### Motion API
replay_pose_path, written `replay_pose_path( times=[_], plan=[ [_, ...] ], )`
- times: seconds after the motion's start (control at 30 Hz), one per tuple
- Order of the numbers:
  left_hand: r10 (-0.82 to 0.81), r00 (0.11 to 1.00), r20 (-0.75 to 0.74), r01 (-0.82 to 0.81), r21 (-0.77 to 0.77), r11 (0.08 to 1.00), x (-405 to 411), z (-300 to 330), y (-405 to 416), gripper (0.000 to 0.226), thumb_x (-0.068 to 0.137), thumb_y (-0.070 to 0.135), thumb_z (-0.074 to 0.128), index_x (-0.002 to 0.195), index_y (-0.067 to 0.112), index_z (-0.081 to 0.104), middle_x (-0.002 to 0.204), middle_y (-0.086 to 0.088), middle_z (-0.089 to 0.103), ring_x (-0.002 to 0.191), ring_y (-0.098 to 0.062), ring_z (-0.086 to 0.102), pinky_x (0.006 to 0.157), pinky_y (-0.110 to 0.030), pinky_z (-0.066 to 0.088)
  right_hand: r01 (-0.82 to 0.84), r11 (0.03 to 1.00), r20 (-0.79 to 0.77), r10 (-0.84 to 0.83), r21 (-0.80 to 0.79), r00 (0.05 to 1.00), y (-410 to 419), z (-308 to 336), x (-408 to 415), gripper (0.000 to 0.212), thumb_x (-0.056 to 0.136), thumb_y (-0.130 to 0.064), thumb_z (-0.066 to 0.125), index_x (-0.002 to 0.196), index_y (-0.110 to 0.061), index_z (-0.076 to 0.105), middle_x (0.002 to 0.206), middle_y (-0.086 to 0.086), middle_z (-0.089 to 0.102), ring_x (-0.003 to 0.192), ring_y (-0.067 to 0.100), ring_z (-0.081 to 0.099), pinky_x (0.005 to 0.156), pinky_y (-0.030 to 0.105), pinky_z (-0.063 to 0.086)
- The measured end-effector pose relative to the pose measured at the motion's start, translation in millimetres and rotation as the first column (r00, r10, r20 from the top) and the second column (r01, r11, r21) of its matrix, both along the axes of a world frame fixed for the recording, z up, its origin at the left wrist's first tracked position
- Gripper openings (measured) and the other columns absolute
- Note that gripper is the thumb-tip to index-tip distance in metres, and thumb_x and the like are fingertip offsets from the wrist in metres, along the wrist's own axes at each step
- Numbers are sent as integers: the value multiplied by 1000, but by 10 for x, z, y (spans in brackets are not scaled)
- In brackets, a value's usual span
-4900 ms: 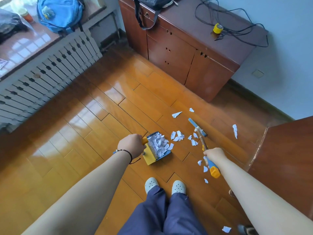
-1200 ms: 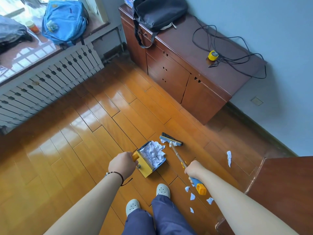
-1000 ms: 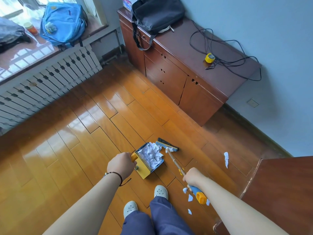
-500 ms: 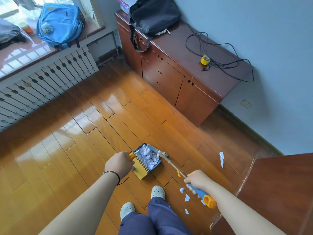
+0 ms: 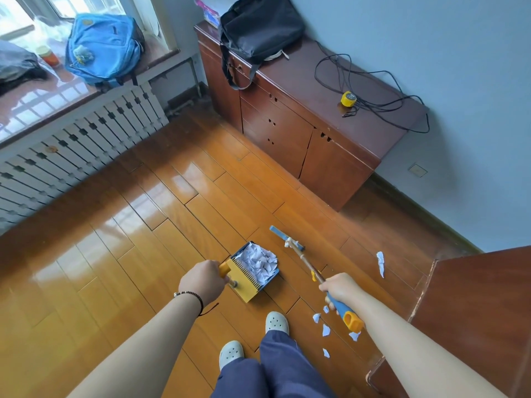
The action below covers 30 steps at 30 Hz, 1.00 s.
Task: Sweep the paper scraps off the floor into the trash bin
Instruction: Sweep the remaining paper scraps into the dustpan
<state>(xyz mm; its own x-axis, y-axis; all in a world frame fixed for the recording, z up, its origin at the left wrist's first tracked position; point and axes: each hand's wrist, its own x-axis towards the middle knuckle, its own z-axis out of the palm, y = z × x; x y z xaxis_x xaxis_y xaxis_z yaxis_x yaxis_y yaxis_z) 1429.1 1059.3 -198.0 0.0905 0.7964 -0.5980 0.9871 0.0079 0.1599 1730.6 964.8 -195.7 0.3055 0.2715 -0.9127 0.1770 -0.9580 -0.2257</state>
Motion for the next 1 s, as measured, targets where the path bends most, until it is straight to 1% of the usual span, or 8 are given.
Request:
replay_pose_path(
  times=[0.1, 0.23, 0.33, 0.43, 0.6, 0.73, 0.9, 1.0],
  plan=[
    [-14, 1000, -10, 14, -21, 1000, -95, -4, 1, 21, 95, 44, 64, 88, 24, 62, 76, 5, 64, 67, -14, 62, 59, -27, 56, 57, 998, 24, -57, -3, 998, 22, -212, -178, 22, 93, -9, 59, 109, 6, 61, 67, 15, 58, 46, 22, 53, 40, 23, 45],
    [-90, 995, -44, 88, -29, 996, -130, -16, -59, 22, 97, 44, 61, 89, 23, 60, 80, 4, 64, 74, -17, 64, 64, -30, 56, 74, 997, 2, -74, -24, 997, -34, -444, -592, 24, 92, -10, 60, 111, 4, 58, 69, 16, 62, 45, 23, 57, 43, 26, 47],
    [-125, 991, -39, 124, -22, 992, -90, -26, -65, 23, 98, 44, 60, 92, 22, 60, 82, 3, 64, 77, -20, 65, 66, -31, 58, 2, 994, -67, -10, -112, 998, -150, -522, -929, 32, 93, -13, 58, 121, 2, 53, 76, 13, 60, 55, 22, 56, 58, 31, 54],
    [-145, 989, -30, 145, -14, 989, -69, -19, -68, 24, 99, 43, 58, 93, 20, 60, 81, 2, 63, 75, -20, 63, 61, -30, 54, -8, 992, -112, -6, -124, 994, -276, -476, -1105, 31, 90, -12, 60, 118, 0, 57, 72, 15, 60, 49, 24, 55, 45, 25, 46],
    [-139, 990, 2, 139, -2, 990, -116, -32, -99, 24, 98, 42, 59, 88, 21, 58, 78, 3, 62, 72, -18, 61, 59, -30, 53, 52, 996, -102, -59, -70, 993, -417, -151, -1131, 23, 92, -14, 58, 109, 1, 63, 63, 14, 61, 42, 20, 53, 43, 23, 43],
    [-132, 991, 37, 132, 0, 991, -243, -33, -164, 29, 96, 47, 61, 80, 23, 56, 74, 3, 62, 68, -18, 61, 60, -31, 57, 86, 996, -55, -88, -26, 995, -603, 9, -1118, 22, 90, -17, 59, 104, -1, 65, 64, 13, 61, 44, 22, 55, 47, 25, 46],
    [-253, 966, 59, 253, 9, 967, -224, 73, -239, 30, 95, 51, 61, 82, 24, 57, 77, 4, 63, 70, -18, 60, 53, -27, 45, 192, 980, -76, -188, 46, 979, -817, 134, -1083, 11, 91, -11, 58, 92, -1, 63, 62, 13, 56, 43, 21, 49, 43, 24, 44],
    [-337, 941, 43, 337, 12, 942, -103, 168, -296, 27, 96, 52, 60, 84, 27, 58, 80, 3, 63, 76, -20, 62, 60, -32, 54, 228, 973, -84, -224, 43, 971, -943, 187, -1040, 11, 92, -12, 57, 95, -2, 62, 62, 12, 56, 41, 19, 48, 38, 19, 41]
  ],
)
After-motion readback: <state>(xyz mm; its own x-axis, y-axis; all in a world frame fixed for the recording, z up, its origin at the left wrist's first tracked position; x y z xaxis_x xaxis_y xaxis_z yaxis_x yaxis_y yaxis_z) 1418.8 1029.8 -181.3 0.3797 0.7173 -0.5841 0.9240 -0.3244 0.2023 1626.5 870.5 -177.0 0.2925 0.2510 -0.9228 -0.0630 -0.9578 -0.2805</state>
